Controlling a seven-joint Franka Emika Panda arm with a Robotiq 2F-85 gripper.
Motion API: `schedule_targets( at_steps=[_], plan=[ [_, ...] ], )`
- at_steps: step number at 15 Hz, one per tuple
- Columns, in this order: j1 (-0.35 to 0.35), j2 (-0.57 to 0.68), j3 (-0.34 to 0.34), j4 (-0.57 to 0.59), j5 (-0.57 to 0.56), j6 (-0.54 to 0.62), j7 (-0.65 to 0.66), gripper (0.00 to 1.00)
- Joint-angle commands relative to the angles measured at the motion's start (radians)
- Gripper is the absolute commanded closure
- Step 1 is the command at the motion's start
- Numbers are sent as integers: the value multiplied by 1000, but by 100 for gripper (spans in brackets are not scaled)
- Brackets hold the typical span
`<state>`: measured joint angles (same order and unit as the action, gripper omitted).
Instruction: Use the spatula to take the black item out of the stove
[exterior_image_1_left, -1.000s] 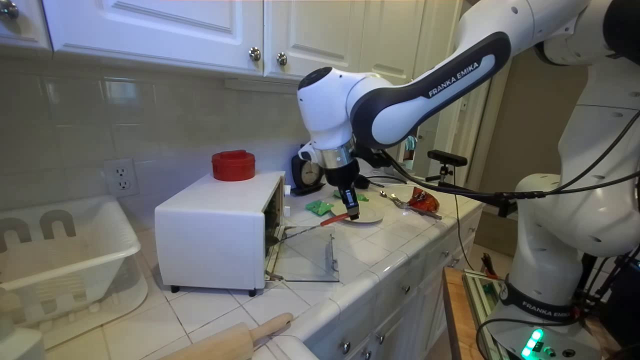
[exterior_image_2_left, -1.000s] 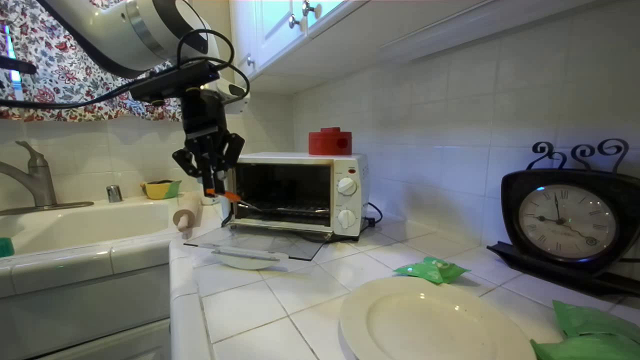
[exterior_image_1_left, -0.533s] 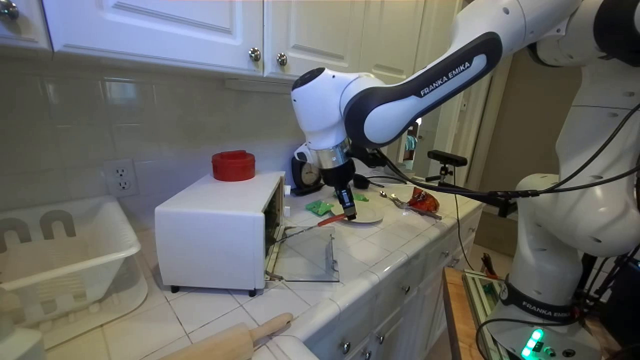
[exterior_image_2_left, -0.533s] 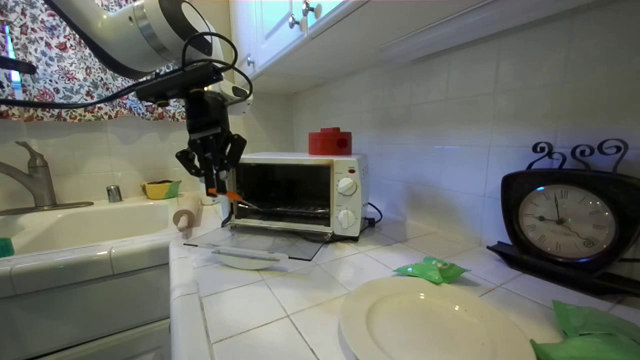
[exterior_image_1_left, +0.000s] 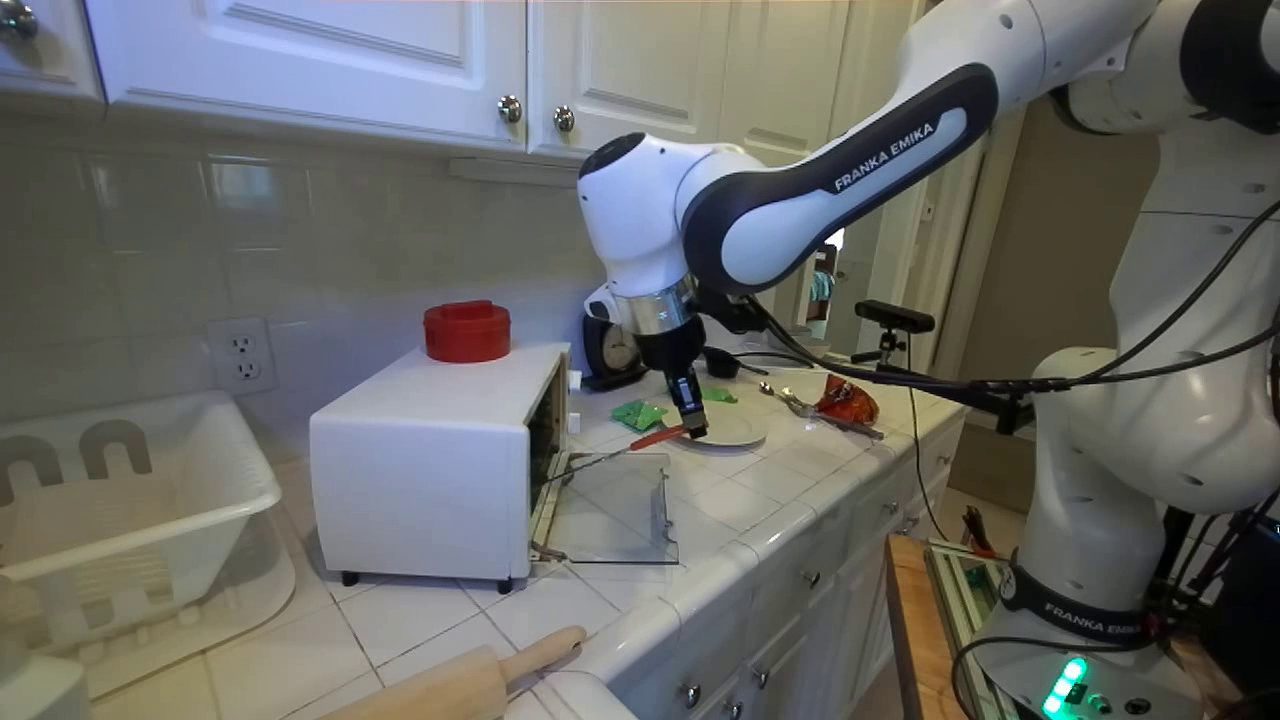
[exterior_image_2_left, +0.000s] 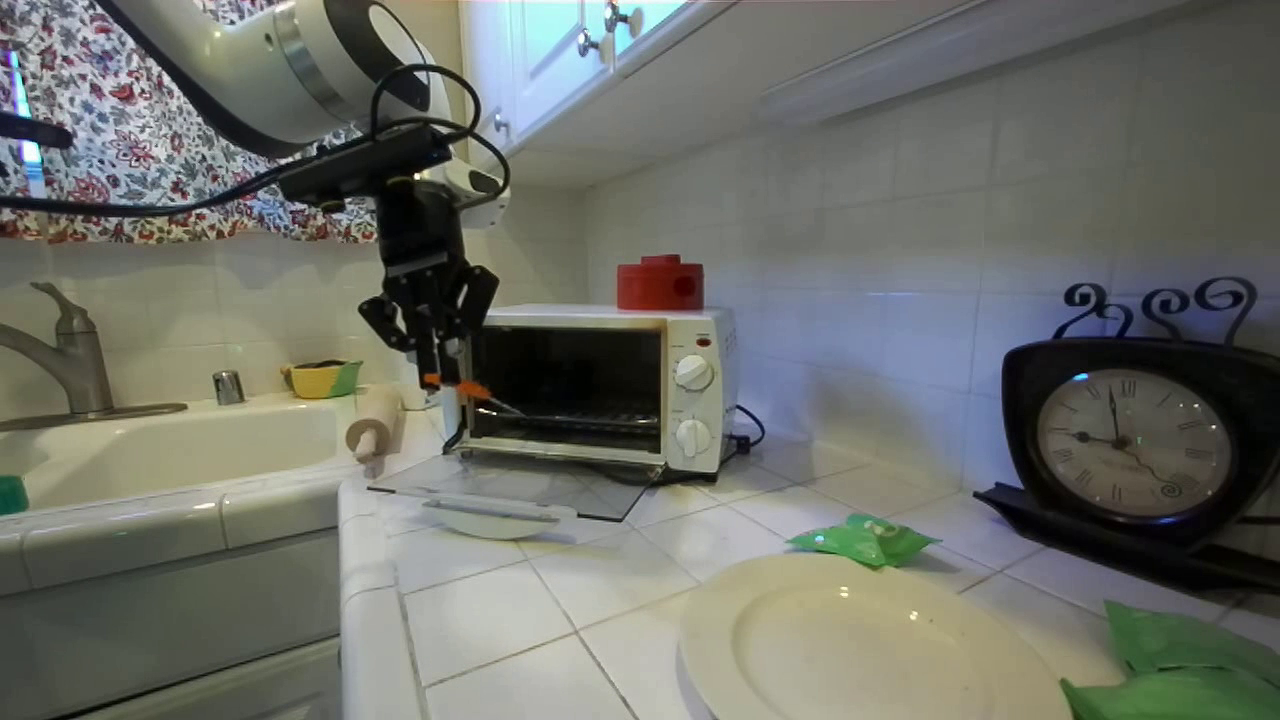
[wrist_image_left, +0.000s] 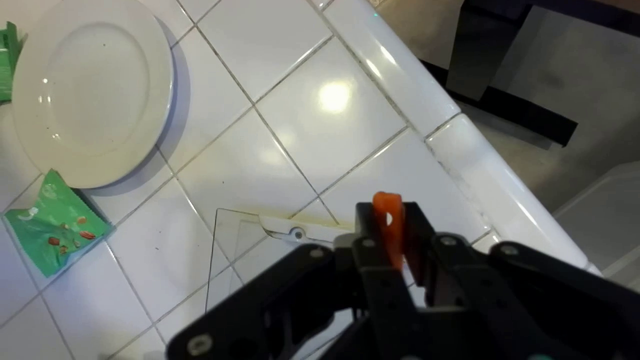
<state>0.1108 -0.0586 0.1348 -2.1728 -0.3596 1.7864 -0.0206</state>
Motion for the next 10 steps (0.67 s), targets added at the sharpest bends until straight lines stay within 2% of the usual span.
schedule_targets(
  at_steps=[1,10],
  plan=[
    [5,61,1,70,-18,-32,19,96],
    [18,171,0,172,-42,-65,20,96]
  ],
)
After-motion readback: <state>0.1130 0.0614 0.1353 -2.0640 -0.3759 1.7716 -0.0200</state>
